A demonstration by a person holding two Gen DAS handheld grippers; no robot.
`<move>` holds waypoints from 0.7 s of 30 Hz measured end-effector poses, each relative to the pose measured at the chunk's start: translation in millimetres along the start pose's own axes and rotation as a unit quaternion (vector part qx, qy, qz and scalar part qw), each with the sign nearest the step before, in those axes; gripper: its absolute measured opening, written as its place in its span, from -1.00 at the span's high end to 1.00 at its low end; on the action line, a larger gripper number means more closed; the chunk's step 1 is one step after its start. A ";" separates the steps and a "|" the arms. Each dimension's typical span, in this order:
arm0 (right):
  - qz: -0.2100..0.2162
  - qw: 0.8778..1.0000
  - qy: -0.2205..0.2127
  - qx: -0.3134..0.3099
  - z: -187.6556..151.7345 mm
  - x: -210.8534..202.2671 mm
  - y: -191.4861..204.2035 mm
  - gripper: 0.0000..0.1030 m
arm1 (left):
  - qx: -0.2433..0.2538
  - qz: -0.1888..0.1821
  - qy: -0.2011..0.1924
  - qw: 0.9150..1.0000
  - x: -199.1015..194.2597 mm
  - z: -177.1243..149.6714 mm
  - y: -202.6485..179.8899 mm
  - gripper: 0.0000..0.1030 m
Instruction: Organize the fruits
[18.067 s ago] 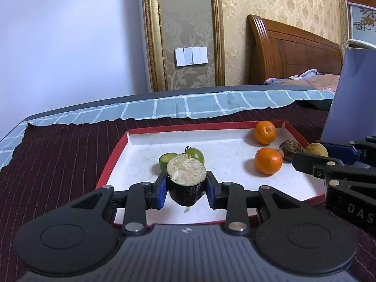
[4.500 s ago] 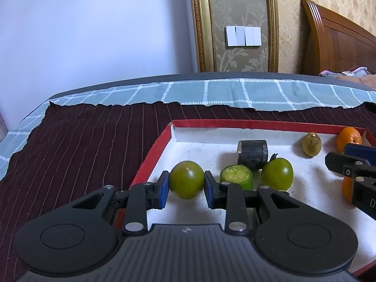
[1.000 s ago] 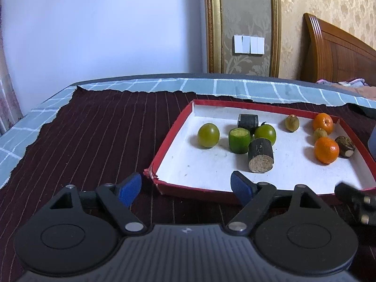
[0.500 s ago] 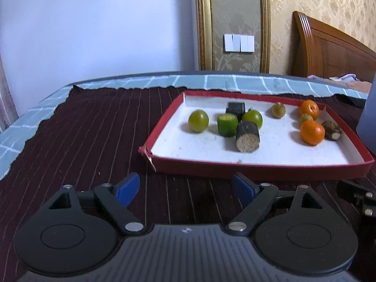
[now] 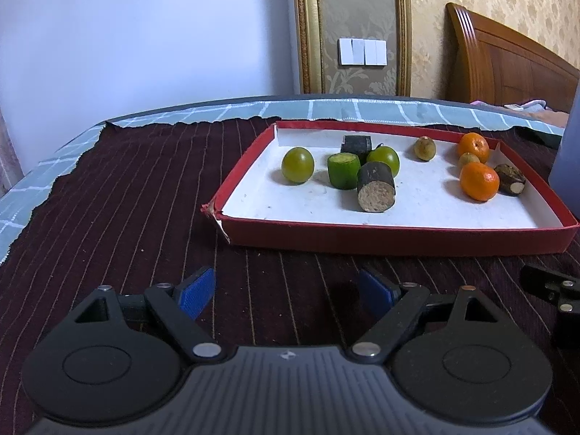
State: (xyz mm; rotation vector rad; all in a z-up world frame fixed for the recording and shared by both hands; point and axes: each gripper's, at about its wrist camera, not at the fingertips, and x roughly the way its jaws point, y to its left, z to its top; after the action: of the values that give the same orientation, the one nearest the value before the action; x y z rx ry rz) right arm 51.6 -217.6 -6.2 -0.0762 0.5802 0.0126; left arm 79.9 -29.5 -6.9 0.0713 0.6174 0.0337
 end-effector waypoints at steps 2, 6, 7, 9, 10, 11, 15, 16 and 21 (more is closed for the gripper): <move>-0.001 1.000 0.007 0.001 -0.6 2.6 -0.3 -1.00 | 0.001 -0.001 0.001 1.000 0.6 0.2 -0.6 -0.68; -0.004 1.000 0.017 0.004 -1.1 6.1 -0.7 -1.00 | 0.004 -0.004 0.005 1.000 2.3 0.4 -1.8 -0.68; -0.003 1.000 0.018 0.005 -1.4 6.7 -0.8 -1.00 | 0.005 -0.004 0.005 1.000 2.7 0.6 -2.4 -0.68; -0.002 1.000 0.024 0.007 -1.7 8.1 -1.5 -1.00 | 0.005 -0.005 0.006 1.000 3.9 1.5 -3.2 -0.68; -0.003 1.000 0.027 0.008 -1.8 9.4 -1.6 -1.00 | 0.005 -0.006 0.005 1.000 4.1 1.3 -3.9 -0.68; -0.004 0.999 0.030 0.009 -2.0 10.5 -2.0 -1.00 | 0.006 -0.007 0.005 1.000 4.5 1.2 -4.4 -0.68; -0.007 0.999 0.043 0.014 -3.0 14.3 -3.4 -1.00 | 0.010 -0.008 0.007 1.000 5.9 0.4 -6.3 -0.68; -0.008 0.999 0.043 0.015 -3.2 14.3 -3.5 -1.00 | 0.010 -0.008 0.007 1.000 5.7 0.2 -6.3 -0.68; -0.010 0.999 0.053 0.011 -3.4 16.7 -1.9 -1.00 | 0.009 -0.006 0.008 1.000 5.8 -0.5 -6.2 -0.73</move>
State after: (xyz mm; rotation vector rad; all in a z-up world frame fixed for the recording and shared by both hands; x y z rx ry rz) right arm 63.8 -220.0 -18.1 -0.0621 0.6846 -0.0173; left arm 84.4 -35.4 -11.2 0.0855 0.6349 0.0161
